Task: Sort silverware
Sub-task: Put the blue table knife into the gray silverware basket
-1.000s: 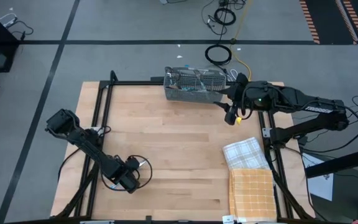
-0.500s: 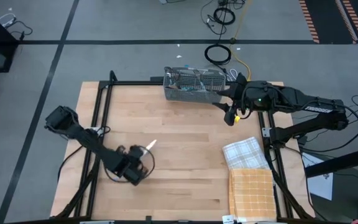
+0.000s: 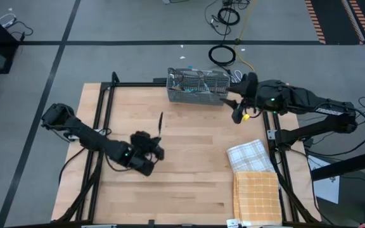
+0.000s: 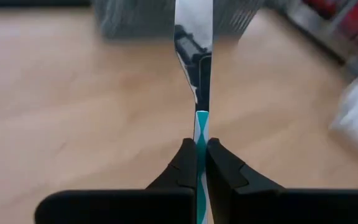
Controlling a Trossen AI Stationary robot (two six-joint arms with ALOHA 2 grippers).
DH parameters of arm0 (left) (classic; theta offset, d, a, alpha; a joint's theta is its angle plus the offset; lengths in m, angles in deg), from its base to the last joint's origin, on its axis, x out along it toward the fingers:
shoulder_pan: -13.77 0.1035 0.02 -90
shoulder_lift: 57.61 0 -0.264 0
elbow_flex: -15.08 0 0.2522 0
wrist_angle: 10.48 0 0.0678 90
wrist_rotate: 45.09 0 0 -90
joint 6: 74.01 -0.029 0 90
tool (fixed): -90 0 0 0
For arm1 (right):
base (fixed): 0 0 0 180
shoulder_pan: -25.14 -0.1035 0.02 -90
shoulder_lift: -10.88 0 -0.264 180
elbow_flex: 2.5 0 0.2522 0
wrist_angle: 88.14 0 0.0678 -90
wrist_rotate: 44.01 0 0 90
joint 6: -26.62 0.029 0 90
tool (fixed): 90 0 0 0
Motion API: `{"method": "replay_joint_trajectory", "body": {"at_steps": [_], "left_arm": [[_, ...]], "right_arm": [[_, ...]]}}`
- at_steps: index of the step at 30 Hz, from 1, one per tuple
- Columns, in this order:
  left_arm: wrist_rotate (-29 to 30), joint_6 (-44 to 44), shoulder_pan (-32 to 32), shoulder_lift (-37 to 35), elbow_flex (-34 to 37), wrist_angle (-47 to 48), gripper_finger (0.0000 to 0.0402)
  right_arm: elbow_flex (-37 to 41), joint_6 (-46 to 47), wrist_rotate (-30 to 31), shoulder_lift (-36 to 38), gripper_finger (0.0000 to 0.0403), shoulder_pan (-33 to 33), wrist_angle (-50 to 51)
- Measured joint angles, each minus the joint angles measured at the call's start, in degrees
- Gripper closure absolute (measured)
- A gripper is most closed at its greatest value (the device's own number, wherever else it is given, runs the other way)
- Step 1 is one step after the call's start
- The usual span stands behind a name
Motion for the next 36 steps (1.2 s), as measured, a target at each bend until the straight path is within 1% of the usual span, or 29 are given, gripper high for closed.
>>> {"method": "replay_joint_trajectory", "body": {"at_steps": [2, 3, 5, 7, 9, 11, 14, 18, 20, 24, 27, 30, 32, 36], "left_arm": [[3.55, -7.4, 2.53, -0.31, -0.04, -7.77, 0.039], [5.01, -13.22, 4.26, -0.44, -0.02, -13.1, 0.039], [5.2, -27.19, 7.62, -0.44, -0.09, -25.21, 0.039], [3.83, -41.86, 11.19, -0.44, -0.09, -37.04, 0.039], [2.03, -53.16, 15.17, -0.47, -0.13, -48.31, 0.039], [0.86, -61.82, 19.51, -0.49, -0.13, -57.61, 0.039], [-2.31, -70.4, 26.33, -0.49, -0.13, -68.05, 0.039], [-12.11, -77.08, 35.32, 0.88, -0.17, -79.58, 0.039], [-15.26, -78.36, 38.89, 2.54, -0.17, -83.64, 0.039], [-16.16, -78.58, 43.19, 6.68, -0.43, -87.77, 0.039], [-17.85, -78.56, 45.11, 10.96, -2.53, -89.89, 0.039], [-19.95, -79.9, 45.73, 15.64, -6.32, -90.29, 0.039], [-20.17, -81.35, 45.71, 18.35, -8.2, -90.05, 0.039], [-20.17, -81.48, 45.73, 22.09, -10.8, -90.31, 0.039]], "right_arm": [[0.01, -0.51, 2.54, 1.22, 0.0204, 0.0, -0.85], [0.01, -0.91, 3.85, 1.96, 0.0204, 0.0, -1.17], [0.01, -1.44, 5.29, 3.44, 0.0204, 0.0, -1.03], [0.01, -1.5, 5.46, 4.79, 0.0204, 0.04, -0.99], [0.01, -1.5, 5.43, 5.81, 0.0204, 0.02, -0.92], [0.01, -1.12, 5.4, 6.74, 0.0204, 0.02, -0.96], [0.01, -0.34, 5.3, 7.46, 0.0204, 0.02, -0.97], [0.01, -0.05, 5.15, 7.58, 0.0204, 0.0, -0.91], [0.01, -0.01, 4.81, 7.53, 0.0204, -0.04, -0.69], [0.01, 0.0, 4.59, 7.5, 0.0204, -0.04, -0.24], [0.01, 0.01, 4.59, 7.5, 0.0204, -0.04, -0.24], [0.01, 0.01, 4.6, 7.5, 0.0204, -0.04, -0.24], [0.01, 0.01, 4.6, 7.5, 0.0204, -0.04, -0.2], [0.01, 0.9, 4.58, 7.5, 0.0204, -0.04, 0.37]]}}
